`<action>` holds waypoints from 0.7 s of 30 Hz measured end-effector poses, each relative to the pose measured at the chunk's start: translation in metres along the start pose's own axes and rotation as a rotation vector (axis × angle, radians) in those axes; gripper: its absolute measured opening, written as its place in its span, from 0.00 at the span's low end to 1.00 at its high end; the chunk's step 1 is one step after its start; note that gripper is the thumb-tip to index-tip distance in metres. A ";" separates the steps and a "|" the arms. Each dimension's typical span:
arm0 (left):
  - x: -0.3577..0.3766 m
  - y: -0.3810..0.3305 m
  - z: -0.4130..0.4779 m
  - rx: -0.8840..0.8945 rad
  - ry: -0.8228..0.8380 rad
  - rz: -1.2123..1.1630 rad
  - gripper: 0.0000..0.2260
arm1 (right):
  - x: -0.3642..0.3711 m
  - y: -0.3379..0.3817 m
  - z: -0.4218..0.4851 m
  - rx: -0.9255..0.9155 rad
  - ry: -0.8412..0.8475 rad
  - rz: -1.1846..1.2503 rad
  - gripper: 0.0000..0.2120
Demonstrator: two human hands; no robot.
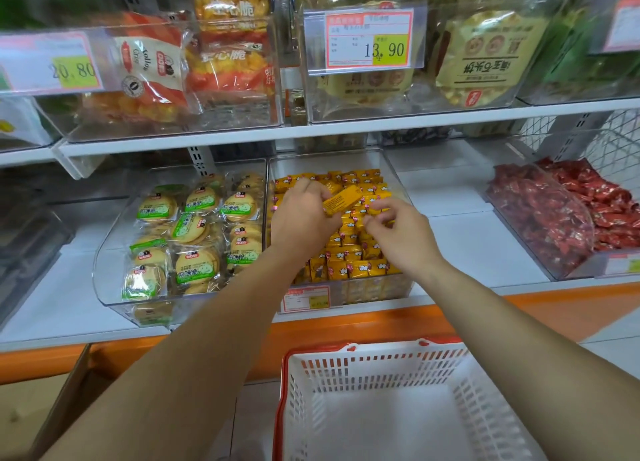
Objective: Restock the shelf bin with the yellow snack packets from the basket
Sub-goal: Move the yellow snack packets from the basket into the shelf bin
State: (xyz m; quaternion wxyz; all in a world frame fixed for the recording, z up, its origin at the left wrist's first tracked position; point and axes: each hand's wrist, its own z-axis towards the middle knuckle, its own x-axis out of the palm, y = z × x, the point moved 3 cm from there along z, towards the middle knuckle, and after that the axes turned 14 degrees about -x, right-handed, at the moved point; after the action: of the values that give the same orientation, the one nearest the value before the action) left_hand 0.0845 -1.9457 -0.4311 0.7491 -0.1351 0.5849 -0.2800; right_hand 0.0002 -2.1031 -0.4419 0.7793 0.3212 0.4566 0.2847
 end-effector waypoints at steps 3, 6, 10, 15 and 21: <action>-0.017 0.002 -0.025 0.096 -0.022 -0.124 0.15 | -0.001 0.008 0.003 0.136 -0.049 0.153 0.22; -0.030 0.002 -0.055 0.210 -0.017 -0.080 0.17 | 0.005 0.021 0.003 0.230 -0.004 0.339 0.18; -0.039 0.002 -0.078 0.145 0.076 -0.254 0.15 | 0.009 0.032 -0.002 0.166 0.022 0.569 0.09; -0.047 0.013 -0.084 -0.140 0.226 -0.602 0.11 | 0.008 0.034 -0.009 0.201 0.004 0.803 0.21; -0.061 0.026 -0.069 -0.052 0.227 -0.178 0.20 | 0.001 0.036 -0.008 0.173 -0.035 0.644 0.17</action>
State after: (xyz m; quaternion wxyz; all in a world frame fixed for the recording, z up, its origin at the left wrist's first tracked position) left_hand 0.0160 -1.8812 -0.4156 0.6467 -0.1734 0.6585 -0.3437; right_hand -0.0116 -2.0774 -0.4181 0.6269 0.5188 0.3404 0.4711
